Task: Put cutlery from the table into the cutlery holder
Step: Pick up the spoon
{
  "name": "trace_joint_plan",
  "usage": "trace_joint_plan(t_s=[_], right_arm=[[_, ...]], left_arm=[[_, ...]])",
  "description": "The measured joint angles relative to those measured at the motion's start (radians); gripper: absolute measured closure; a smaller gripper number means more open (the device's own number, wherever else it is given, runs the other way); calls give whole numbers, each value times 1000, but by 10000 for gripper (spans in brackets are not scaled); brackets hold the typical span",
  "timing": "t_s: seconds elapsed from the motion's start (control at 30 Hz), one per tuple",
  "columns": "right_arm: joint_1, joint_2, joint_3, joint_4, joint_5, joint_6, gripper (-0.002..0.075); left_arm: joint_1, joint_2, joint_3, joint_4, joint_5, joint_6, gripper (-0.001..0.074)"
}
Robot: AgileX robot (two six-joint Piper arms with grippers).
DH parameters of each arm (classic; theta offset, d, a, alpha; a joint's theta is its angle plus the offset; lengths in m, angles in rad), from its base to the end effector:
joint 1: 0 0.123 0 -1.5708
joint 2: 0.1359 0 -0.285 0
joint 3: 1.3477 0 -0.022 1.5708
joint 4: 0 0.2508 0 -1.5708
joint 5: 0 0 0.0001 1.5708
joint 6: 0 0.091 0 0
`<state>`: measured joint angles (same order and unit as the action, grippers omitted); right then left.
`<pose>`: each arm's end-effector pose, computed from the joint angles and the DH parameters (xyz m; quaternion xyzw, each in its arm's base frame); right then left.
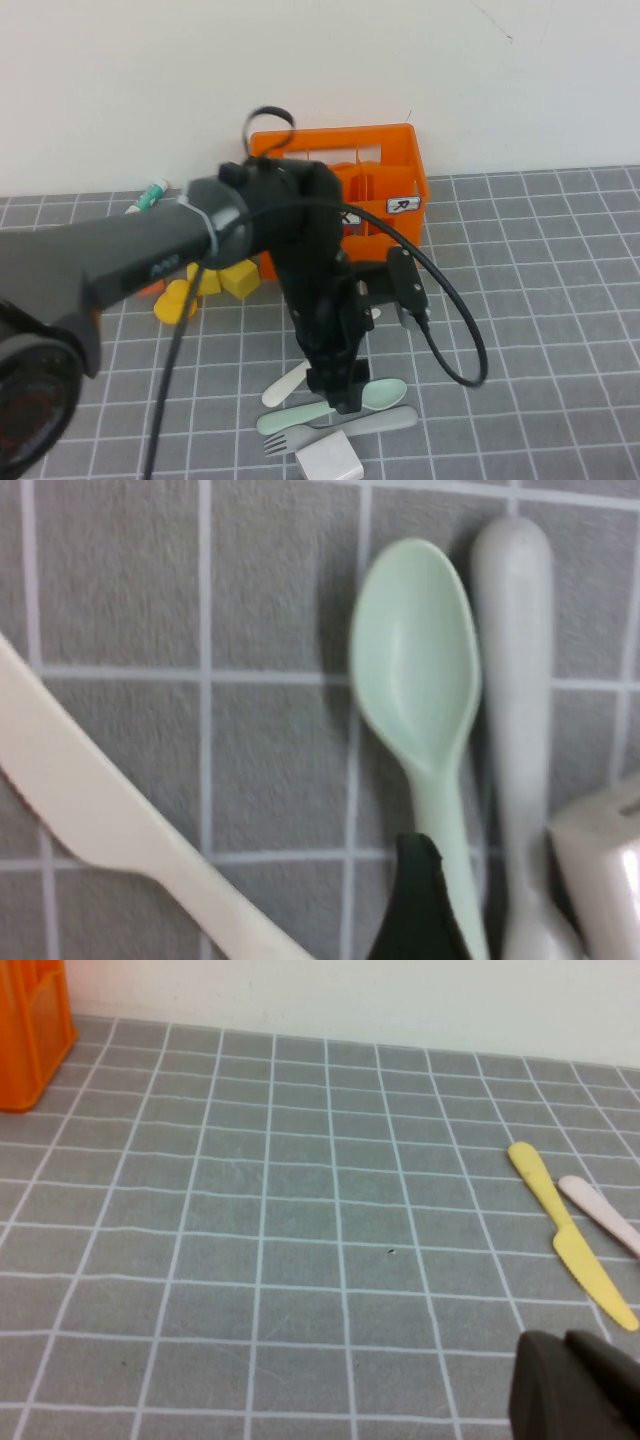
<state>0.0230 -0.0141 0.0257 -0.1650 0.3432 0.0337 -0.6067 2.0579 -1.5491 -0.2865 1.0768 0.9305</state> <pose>0.0533 -0.0038 0.1748 -0.0406 0.7926 -0.0520 0.6061 0.3255 -0.2535 0.1841 0.6422 0.7549 -0.1206 0.0560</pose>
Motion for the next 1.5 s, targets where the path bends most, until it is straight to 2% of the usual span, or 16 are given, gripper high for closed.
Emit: trace_joint_plan(t_s=[0.2, 0.87, 0.97, 1.1, 1.27, 1.5], right_arm=[[0, 0, 0, 0, 0, 0, 729], [0, 0, 0, 0, 0, 0, 729], [0, 0, 0, 0, 0, 0, 729], [0, 0, 0, 0, 0, 0, 729], [0, 0, 0, 0, 0, 0, 729], [0, 0, 0, 0, 0, 0, 729]], left_arm=[[-26, 20, 0, 81, -89, -94, 305], [-26, 104, -2, 93, -107, -183, 310], [-26, 107, -3, 104, -116, -209, 342], [-26, 107, -5, 114, -127, -231, 427], [-26, 109, -5, 125, -128, -235, 633], [-26, 107, -7, 127, -80, -255, 638]])
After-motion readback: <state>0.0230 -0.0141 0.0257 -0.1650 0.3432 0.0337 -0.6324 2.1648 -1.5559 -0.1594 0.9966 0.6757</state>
